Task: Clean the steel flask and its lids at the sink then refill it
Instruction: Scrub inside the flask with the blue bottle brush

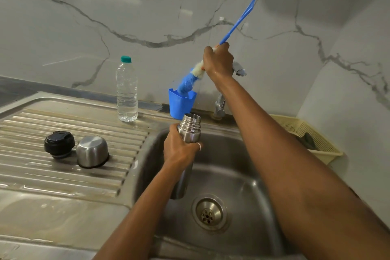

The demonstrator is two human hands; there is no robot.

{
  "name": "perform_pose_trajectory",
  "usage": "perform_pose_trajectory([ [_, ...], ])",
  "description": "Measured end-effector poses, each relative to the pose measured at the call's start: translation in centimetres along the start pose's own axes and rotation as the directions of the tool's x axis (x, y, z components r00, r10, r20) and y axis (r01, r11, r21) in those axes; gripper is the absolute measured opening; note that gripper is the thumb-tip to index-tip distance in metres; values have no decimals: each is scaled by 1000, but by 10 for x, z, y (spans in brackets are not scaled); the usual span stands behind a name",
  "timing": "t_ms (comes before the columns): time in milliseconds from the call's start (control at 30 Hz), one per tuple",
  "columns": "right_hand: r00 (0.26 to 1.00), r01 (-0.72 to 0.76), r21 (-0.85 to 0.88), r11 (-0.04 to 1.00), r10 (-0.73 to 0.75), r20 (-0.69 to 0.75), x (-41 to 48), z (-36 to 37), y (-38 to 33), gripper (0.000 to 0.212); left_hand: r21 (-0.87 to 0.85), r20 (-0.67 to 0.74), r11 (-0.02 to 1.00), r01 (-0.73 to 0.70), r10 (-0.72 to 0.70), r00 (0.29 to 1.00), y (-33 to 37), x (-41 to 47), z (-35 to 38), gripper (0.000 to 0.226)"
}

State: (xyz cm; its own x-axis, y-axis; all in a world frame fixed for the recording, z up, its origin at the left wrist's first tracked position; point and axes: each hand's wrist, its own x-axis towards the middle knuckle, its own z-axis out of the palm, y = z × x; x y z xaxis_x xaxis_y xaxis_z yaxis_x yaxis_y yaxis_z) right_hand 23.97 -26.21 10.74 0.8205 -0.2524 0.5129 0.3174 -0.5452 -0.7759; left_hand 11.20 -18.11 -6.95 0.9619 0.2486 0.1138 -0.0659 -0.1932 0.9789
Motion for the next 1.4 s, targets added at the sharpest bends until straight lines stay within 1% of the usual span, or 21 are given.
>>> perform_pose_trajectory([
  [200, 999, -32, 8, 999, 32, 24, -5, 3, 6, 41, 7, -2, 1000, -3, 3, 1000, 0, 0, 1, 57],
  [500, 991, -137, 100, 986, 136, 16, -12, 3, 7, 39, 42, -1, 999, -10, 10, 1000, -3, 3, 2, 60],
  [567, 991, -135, 105, 985, 136, 4, -16, 1, 6, 39, 41, -4, 999, -15, 15, 1000, -3, 3, 2, 61],
  [700, 998, -61, 123, 991, 64, -18, -30, -11, 4, 38, 45, -7, 999, -22, 23, 1000, -2, 3, 1, 63],
  [800, 999, -1, 189, 982, 11, -50, -45, -31, -1, 35, 54, -3, 998, -27, 27, 1000, -1, 1, 1, 66],
  [967, 995, 65, 289, 955, -40, -94, -82, -74, -13, 16, 78, 13, 996, -36, 35, 999, 4, -3, 0, 66],
  [1067, 982, 140, 247, 959, -104, -157, -104, -103, -15, 12, 95, -9, 995, -30, 31, 999, 5, -4, -1, 62],
  [1167, 964, 180, 183, 967, -136, -230, -118, -127, -6, 15, 119, -25, 992, -36, 39, 999, 5, -4, -3, 59],
  [1233, 958, 162, 171, 972, -113, -264, -124, -136, 5, 16, 138, -4, 988, -63, 64, 998, 4, -4, -3, 59],
  [1300, 955, 120, 191, 974, -61, -291, -130, -139, 17, 17, 151, 25, 984, -90, 88, 996, 4, -4, -2, 60],
  [1400, 949, 44, 232, 972, 33, -314, -136, -139, 31, 26, 184, 45, 975, -124, 118, 992, 1, -3, -1, 65],
])
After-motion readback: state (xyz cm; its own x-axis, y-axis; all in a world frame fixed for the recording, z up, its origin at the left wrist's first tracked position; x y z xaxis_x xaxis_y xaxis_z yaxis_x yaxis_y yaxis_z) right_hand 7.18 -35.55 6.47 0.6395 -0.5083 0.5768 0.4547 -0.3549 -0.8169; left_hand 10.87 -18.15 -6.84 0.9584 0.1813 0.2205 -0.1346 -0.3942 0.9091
